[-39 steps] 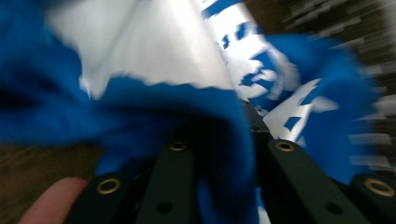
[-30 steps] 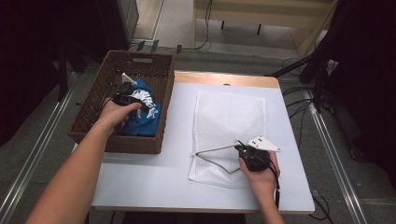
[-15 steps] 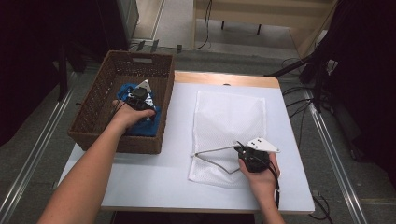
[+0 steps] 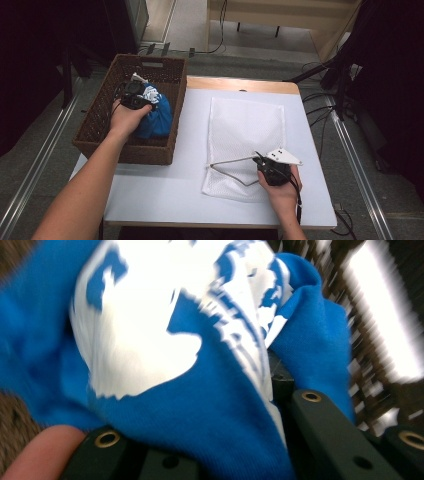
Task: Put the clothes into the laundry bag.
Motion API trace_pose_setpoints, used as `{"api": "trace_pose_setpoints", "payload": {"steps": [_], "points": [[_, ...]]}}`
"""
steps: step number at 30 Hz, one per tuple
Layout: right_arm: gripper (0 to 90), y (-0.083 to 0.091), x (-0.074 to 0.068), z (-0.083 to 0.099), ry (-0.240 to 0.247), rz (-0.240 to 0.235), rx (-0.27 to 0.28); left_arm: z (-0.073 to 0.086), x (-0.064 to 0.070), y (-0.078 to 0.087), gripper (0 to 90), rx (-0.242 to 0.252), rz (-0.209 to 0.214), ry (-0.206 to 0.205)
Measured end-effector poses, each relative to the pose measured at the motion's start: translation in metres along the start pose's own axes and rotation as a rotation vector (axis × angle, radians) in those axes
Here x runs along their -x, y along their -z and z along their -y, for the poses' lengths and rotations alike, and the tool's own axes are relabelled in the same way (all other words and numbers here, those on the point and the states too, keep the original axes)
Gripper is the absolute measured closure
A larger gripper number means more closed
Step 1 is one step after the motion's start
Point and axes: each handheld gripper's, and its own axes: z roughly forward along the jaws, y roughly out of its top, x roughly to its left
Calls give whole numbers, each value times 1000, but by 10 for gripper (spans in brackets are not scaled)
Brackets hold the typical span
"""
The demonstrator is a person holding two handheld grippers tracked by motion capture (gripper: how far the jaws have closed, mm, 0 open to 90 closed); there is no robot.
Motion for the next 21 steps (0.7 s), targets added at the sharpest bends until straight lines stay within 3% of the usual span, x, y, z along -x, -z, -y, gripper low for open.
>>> {"api": "trace_pose_setpoints", "payload": {"steps": [1, 2, 3, 4, 5, 6, 7, 8, 9, 10, 13, 19, 21], "points": [[900, 0, 0, 0, 1, 0, 1, -1, 0, 5, 761, 50, 8, 15], [900, 0, 0, 0, 1, 0, 1, -1, 0, 5, 761, 50, 8, 15], [900, 1, 0, 0, -3, -4, 3, -2, 2, 15, 761, 123, -23, 0], [900, 1, 0, 0, -5, -6, 3, -2, 2, 15, 760, 123, -23, 0], [900, 1, 0, 0, -5, -6, 3, -2, 3, 20, 760, 157, -33, -13], [900, 1, 0, -1, 0, -6, 4, -3, 3, 30, 760, 225, -36, -22], [900, 1, 0, -1, 0, -6, 4, -3, 3, 30, 760, 225, -36, -22], [900, 2, 0, -1, -1, -5, 9, -3, 4, 41, 760, 299, -48, -35], [900, 2, 0, -1, -1, -5, 9, -3, 4, 41, 760, 299, -48, -35], [900, 2, 0, -1, 0, -5, 10, -3, 4, 48, 760, 348, -56, -34], [900, 3, 0, -1, -2, -6, 11, -4, 0, 68, 759, 451, -39, 20], [900, 3, 0, -1, -2, -4, 13, -3, -4, 84, 755, 525, -34, 16], [900, 2, -1, -1, -3, -4, 11, -2, -4, 89, 753, 555, -51, 16]]}}
